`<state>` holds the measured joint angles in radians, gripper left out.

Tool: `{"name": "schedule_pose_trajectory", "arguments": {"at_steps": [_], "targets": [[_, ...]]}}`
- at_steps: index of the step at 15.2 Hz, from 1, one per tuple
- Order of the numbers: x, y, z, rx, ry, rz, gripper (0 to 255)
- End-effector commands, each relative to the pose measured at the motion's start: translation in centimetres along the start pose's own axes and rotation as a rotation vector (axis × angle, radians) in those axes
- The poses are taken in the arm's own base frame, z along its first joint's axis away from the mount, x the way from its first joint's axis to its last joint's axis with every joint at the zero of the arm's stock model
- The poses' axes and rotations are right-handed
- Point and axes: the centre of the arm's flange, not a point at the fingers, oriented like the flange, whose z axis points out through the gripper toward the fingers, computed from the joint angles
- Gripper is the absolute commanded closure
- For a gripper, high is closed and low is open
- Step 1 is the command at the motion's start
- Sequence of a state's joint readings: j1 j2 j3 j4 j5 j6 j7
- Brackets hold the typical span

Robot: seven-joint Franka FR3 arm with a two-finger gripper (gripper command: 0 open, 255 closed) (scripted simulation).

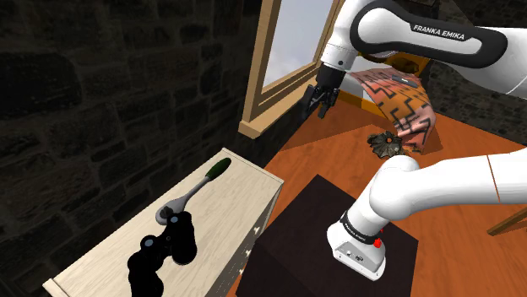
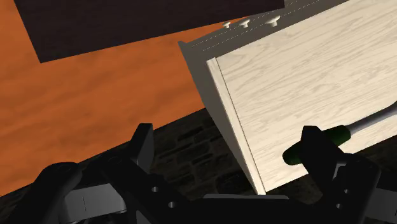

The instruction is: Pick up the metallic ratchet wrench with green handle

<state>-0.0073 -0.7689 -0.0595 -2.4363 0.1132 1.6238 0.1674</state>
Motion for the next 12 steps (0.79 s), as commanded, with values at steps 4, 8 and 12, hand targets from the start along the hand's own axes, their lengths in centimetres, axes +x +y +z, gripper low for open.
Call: {"name": "schedule_pose_trajectory", "arguments": {"at_steps": [4,8,12], "targets": [[-0.9,-3.3,2.3,-0.006,0.015,0.107,0],[-1.6,-7.7,5.4,-0.013,0.035,0.251,0],[-1.5,-12.2,8.5,-0.021,0.055,0.394,0]]}}
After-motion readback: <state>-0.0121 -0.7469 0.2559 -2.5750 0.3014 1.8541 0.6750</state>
